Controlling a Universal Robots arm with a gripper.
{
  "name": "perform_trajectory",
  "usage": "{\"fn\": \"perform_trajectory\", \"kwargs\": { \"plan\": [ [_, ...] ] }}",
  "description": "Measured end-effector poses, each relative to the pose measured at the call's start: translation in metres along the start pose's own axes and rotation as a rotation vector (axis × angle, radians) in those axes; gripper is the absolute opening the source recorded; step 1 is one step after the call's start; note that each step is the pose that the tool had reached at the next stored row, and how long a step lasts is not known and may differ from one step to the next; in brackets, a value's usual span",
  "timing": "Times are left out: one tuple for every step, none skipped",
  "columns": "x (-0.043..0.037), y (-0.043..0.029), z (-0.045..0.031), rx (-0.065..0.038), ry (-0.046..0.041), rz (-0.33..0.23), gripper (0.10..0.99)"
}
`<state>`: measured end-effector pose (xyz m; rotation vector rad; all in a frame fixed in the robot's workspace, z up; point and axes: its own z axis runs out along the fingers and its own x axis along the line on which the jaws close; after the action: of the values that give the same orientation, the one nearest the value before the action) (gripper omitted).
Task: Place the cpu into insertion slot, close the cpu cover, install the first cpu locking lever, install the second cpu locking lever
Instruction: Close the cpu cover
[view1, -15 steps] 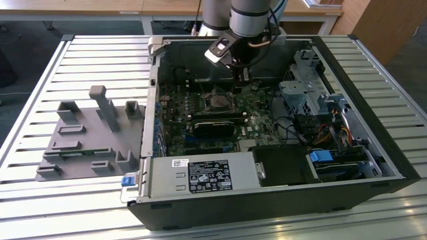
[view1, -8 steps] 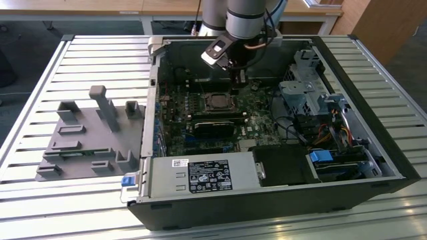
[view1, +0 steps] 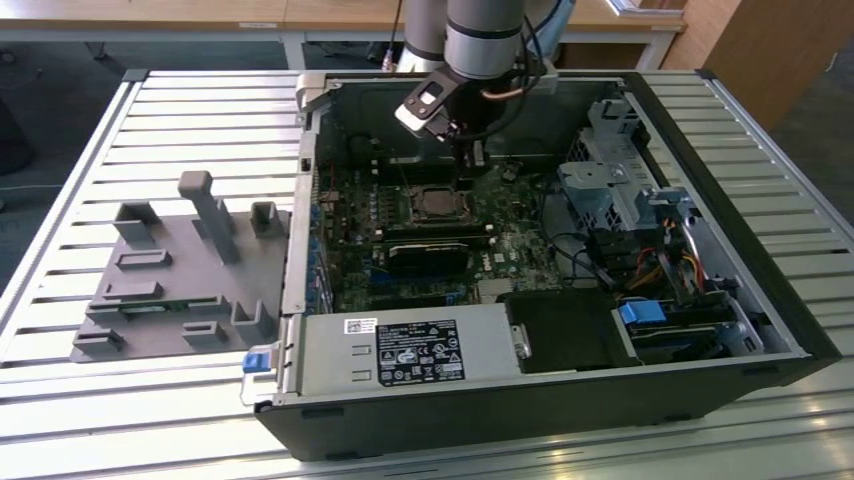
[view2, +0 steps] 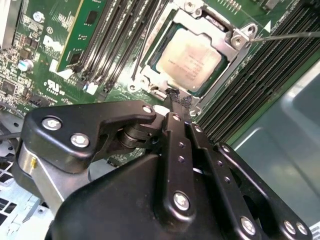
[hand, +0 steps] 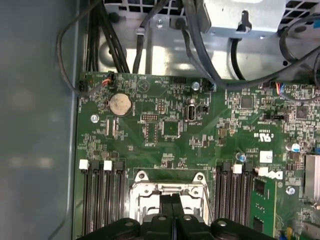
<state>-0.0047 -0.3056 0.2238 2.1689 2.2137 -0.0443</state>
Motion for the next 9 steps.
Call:
{"fn": "perform_trajectory", "kwargs": {
  "plan": [
    [0.0001, -0.0016, 0.0, 0.0, 0.0, 0.0, 0.106],
    [0.0001, -0.0035, 0.0, 0.0, -0.0001, 0.0, 0.106],
    [0.0002, -0.0054, -0.0001, 0.0, -0.0002, 0.0, 0.106],
    [0.0002, -0.0071, -0.0001, 0.0, -0.0003, 0.0, 0.106],
    [0.0002, -0.0086, -0.0001, 0.0, -0.0002, 0.0, 0.106],
    [0.0003, -0.0102, -0.0001, 0.0, -0.0001, 0.0, 0.106],
    [0.0003, -0.0118, -0.0001, 0.0, -0.0001, 0.0, 0.106],
    [0.0003, -0.0135, -0.0001, 0.0, -0.0001, 0.0, 0.106],
    [0.0004, -0.0148, -0.0001, 0.0, -0.0001, 0.0, 0.106]
  ]
}}
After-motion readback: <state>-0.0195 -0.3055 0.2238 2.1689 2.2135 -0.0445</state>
